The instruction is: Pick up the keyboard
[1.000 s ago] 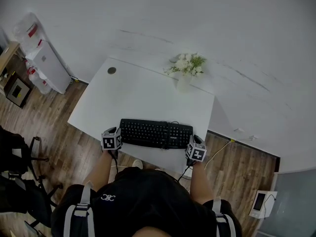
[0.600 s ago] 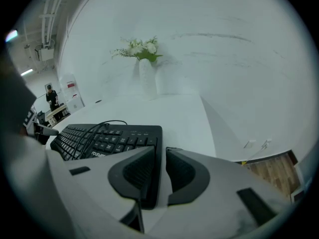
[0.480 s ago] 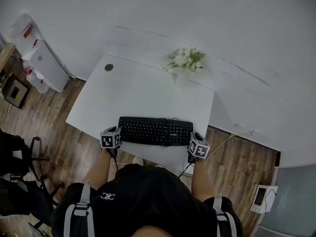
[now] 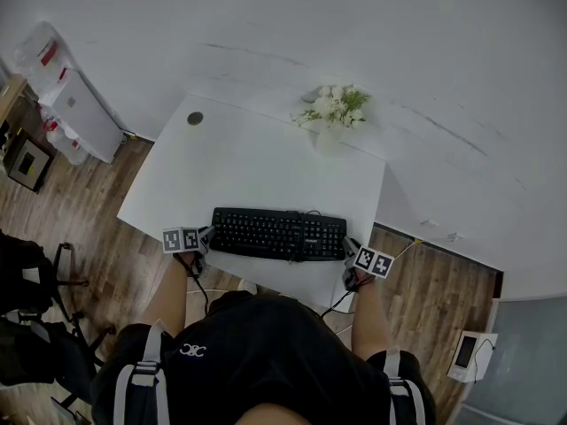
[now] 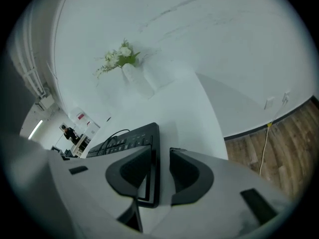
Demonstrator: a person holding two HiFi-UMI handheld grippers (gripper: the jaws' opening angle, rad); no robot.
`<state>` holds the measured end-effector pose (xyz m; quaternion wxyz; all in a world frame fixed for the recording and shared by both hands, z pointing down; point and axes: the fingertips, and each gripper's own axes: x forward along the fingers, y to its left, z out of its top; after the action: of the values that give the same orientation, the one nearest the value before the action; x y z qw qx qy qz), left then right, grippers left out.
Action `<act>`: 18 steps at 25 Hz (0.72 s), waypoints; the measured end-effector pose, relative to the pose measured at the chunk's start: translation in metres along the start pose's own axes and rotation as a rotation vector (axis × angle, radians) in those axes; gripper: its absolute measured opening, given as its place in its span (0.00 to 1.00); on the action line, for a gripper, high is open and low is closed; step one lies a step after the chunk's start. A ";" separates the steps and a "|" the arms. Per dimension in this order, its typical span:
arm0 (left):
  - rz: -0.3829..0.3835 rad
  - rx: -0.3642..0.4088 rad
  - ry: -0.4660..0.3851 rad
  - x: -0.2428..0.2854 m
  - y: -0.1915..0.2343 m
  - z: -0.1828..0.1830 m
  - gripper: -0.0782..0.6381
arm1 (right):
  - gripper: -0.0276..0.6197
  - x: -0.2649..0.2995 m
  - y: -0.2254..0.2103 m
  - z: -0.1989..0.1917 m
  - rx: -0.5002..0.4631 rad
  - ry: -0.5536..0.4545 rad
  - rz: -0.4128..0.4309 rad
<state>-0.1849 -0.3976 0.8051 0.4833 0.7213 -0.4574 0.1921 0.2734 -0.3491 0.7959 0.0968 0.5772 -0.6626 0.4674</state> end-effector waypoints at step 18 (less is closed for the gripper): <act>-0.150 -0.117 0.090 0.006 -0.006 -0.003 0.22 | 0.14 0.003 0.007 -0.006 0.212 0.088 0.123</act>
<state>-0.1763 -0.3968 0.8081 0.5578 0.7146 -0.3904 0.1604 0.2639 -0.3471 0.7975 0.0354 0.5215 -0.6388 0.5646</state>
